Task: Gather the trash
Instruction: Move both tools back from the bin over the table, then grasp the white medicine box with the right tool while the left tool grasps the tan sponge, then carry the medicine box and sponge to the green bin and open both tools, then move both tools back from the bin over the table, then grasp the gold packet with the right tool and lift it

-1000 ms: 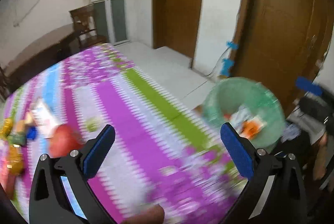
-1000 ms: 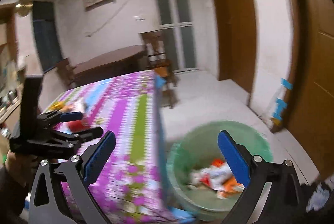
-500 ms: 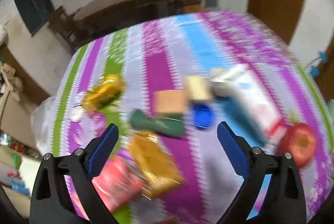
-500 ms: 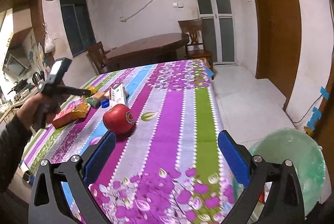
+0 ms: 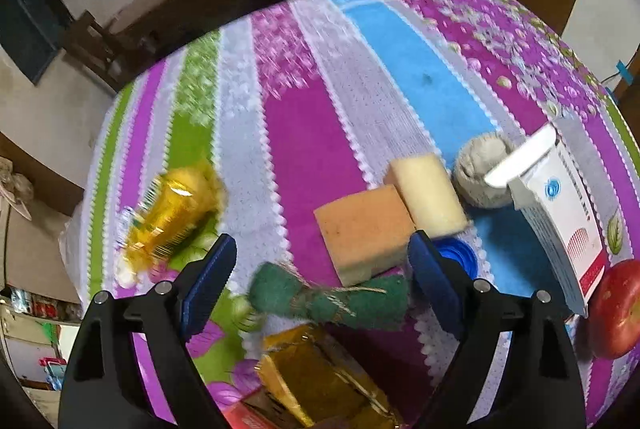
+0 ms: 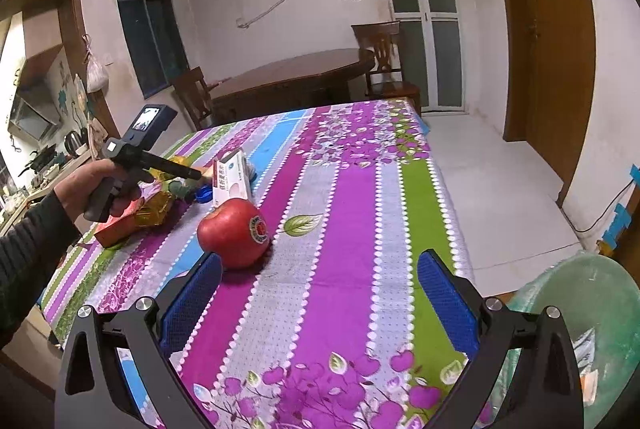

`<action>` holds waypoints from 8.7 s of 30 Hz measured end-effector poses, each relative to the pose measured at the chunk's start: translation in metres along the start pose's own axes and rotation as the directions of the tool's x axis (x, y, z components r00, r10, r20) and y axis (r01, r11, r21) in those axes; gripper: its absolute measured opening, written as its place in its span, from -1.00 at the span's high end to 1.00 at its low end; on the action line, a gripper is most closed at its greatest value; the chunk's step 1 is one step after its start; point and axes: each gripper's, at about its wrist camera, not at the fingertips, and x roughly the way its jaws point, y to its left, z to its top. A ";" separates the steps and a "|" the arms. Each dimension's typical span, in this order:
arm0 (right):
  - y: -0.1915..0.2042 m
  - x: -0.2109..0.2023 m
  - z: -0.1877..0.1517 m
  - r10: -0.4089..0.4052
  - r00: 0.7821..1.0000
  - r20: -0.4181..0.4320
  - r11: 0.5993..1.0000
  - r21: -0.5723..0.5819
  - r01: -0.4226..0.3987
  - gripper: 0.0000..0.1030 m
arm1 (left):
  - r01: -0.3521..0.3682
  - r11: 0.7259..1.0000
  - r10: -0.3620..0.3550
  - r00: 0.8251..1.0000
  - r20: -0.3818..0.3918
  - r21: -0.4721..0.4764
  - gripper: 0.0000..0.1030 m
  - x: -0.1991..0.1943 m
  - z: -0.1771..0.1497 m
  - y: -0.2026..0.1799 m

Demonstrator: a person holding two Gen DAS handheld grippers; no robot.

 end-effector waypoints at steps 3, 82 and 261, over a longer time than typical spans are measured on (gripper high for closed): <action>0.004 0.009 0.003 0.015 1.000 -0.010 1.000 0.003 -0.015 -0.90 | -0.004 1.000 0.004 1.000 0.012 0.011 -0.71 -0.001 0.001 0.002; 0.131 0.041 0.102 0.081 0.994 0.078 0.984 -0.165 -0.067 0.08 | 0.335 0.937 -0.194 0.734 0.651 -0.099 0.30 -0.198 -0.122 -0.059; 0.220 0.178 -0.002 0.193 0.865 -0.464 0.914 -0.236 -0.331 0.28 | 0.376 0.926 -0.375 0.916 0.139 0.022 -0.69 -0.045 -0.047 0.046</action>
